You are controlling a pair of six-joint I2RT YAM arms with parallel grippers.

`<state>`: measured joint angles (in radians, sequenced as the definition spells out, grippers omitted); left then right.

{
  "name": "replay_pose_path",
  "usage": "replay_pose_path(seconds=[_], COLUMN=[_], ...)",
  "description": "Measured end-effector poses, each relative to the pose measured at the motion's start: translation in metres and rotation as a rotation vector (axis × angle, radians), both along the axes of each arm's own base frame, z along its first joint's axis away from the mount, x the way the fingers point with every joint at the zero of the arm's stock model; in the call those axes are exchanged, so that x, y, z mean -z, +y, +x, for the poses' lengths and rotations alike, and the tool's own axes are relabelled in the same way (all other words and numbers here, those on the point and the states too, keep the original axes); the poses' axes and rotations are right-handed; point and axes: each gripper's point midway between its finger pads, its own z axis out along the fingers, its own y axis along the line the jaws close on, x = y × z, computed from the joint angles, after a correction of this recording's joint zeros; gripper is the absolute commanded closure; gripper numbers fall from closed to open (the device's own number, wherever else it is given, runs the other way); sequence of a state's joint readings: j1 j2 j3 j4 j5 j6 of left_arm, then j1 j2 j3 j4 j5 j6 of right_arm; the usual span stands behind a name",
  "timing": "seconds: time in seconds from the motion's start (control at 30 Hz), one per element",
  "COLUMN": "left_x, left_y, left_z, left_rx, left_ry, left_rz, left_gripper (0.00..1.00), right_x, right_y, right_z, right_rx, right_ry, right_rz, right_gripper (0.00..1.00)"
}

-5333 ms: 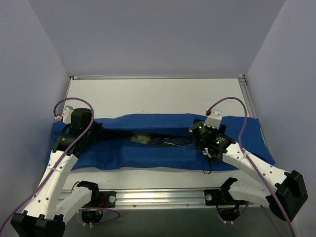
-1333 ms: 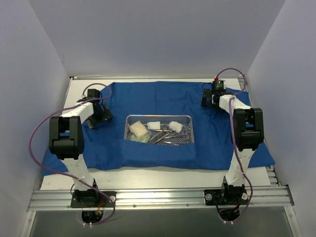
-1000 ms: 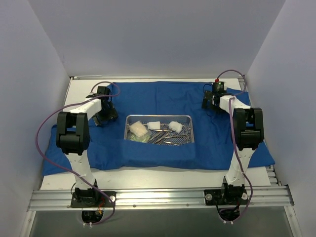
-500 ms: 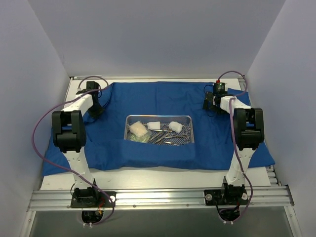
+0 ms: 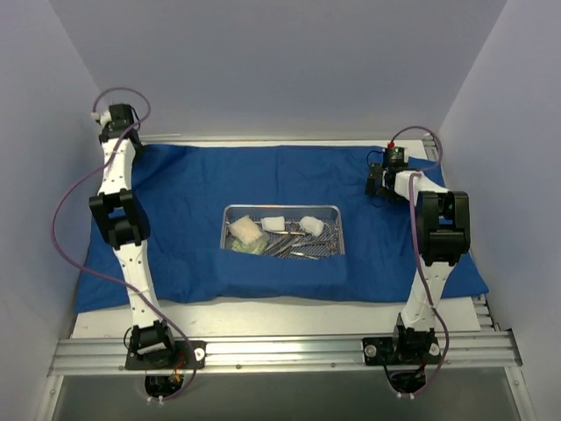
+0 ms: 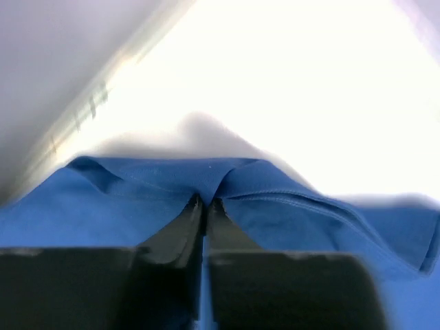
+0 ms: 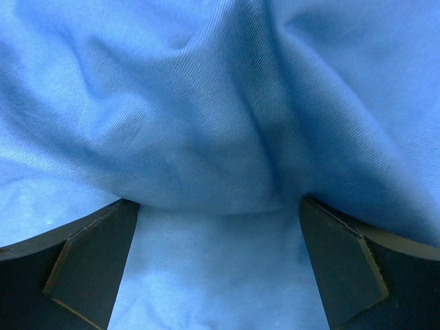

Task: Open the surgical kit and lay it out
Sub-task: Smooth out the surgical kit at the center of the board.

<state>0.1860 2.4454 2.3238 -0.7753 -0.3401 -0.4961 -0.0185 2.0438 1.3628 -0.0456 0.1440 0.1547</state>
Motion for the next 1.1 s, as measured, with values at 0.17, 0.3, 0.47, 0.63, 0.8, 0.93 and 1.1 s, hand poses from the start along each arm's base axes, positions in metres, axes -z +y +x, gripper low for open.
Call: replay_pose_path(seconds=[0.17, 0.3, 0.47, 0.63, 0.8, 0.93, 1.1], left_x=[-0.034, -0.046, -0.060, -0.069, -0.039, 0.008, 0.033], left_y=[0.051, 0.060, 0.014, -0.076, -0.127, -0.121, -0.107], left_z=[0.027, 0.020, 0.027, 0.033, 0.016, -0.008, -0.026], left_rx=[-0.090, -0.085, 0.034, 0.236, 0.345, 0.339, 0.315], left_ry=[-0.139, -0.166, -0.156, -0.133, -0.050, 0.063, 0.137], left_rz=[0.018, -0.001, 0.025, 0.059, 0.020, -0.021, -0.037], left_gripper=[0.06, 0.06, 0.06, 0.06, 0.06, 0.06, 0.06], right_x=[-0.008, -0.028, -0.062, -0.061, -0.038, -0.029, -0.014], right_y=[-0.008, -0.013, -0.028, -0.053, -0.079, -0.088, -0.091], right_z=[0.003, 0.017, 0.051, 0.078, 0.104, 0.135, 0.147], right_rx=[-0.019, -0.020, 0.013, 0.052, 0.098, 0.058, -0.042], right_ry=[0.007, -0.026, -0.122, -0.148, -0.119, -0.151, -0.143], right_rz=[-0.056, -0.084, -0.082, -0.091, -0.072, -0.048, -0.046], right_gripper=[0.00, 0.00, 0.00, 0.00, 0.00, 0.00, 0.00])
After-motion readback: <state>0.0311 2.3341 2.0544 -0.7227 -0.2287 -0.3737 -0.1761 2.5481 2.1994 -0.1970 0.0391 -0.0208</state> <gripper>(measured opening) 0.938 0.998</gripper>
